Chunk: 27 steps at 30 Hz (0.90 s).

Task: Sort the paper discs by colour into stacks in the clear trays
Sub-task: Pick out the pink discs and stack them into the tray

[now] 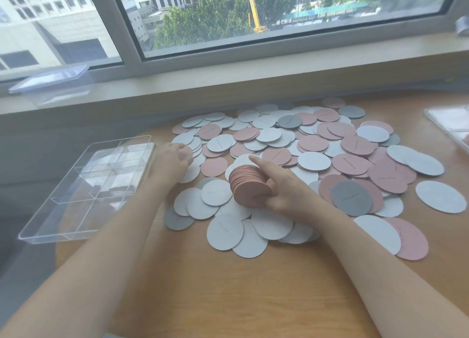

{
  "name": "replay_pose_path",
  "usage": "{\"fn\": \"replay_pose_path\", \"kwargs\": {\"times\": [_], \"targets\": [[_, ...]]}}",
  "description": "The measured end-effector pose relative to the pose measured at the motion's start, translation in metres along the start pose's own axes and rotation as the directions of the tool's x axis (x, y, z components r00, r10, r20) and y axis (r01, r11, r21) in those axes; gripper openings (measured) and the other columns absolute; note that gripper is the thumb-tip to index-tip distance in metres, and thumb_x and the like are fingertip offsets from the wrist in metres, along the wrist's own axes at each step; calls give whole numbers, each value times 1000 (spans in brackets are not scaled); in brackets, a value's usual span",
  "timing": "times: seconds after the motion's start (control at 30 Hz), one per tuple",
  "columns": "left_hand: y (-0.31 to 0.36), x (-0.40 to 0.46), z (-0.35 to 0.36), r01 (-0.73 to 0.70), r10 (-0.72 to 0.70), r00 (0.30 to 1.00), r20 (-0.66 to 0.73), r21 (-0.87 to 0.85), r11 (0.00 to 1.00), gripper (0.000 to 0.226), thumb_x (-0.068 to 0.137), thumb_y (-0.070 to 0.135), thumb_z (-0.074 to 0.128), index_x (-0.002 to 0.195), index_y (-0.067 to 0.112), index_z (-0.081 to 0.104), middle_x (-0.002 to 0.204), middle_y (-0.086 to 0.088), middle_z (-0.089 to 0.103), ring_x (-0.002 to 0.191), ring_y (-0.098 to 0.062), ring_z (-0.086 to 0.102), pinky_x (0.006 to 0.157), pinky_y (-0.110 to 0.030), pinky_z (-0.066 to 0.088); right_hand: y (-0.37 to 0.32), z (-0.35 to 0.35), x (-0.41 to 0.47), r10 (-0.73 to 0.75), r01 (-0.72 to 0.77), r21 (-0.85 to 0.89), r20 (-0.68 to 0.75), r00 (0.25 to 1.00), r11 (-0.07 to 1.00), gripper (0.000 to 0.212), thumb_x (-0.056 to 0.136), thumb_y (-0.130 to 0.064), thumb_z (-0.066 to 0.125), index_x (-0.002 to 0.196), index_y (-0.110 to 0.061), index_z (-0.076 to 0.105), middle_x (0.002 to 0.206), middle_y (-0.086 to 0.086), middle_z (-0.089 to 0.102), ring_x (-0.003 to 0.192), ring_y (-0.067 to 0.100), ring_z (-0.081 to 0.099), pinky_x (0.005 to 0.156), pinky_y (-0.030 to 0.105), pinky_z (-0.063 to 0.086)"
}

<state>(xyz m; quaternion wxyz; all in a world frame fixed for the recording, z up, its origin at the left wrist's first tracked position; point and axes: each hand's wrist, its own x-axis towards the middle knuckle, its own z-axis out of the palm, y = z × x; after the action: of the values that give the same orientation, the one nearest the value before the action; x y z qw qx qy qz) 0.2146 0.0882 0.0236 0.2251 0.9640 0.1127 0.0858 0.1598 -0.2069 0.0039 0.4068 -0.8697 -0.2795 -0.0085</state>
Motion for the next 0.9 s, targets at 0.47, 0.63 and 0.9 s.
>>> {"fn": "replay_pose_path", "kwargs": {"times": [0.47, 0.63, 0.9], "targets": [[13, -8, -8, -304, 328, 930, -168, 153, 940, 27, 98, 44, 57, 96, 23, 73, 92, 2, 71, 86, -25, 63, 73, -40, 50, -7, -5, -1, 22, -22, -3, -21, 1000, 1000, 81, 81, -23, 79, 150, -26, 37, 140, -11, 51, 118, 3, 47, 90, -3, 26], [36, -19, 16, -411, 411, 911, 25, 111, 905, 13, 92, 34, 66, 99, 25, 72, 98, 9, 62, 94, -19, 60, 76, -36, 48, -8, -6, -2, 24, -24, -5, -15, 1000, 1000, 80, 81, -25, 79, 149, -25, 38, 139, -10, 52, 108, -1, 46, 88, -2, 27], [37, -11, 8, -446, 410, 875, 255, 101, 889, 38, 82, 46, 77, 111, 21, 72, 112, 4, 57, 98, -18, 56, 87, -36, 47, -6, -5, -1, 20, -20, 1, -4, 1000, 1000, 80, 81, -24, 79, 150, -26, 38, 140, -11, 51, 110, 1, 49, 90, 4, 32]]}}
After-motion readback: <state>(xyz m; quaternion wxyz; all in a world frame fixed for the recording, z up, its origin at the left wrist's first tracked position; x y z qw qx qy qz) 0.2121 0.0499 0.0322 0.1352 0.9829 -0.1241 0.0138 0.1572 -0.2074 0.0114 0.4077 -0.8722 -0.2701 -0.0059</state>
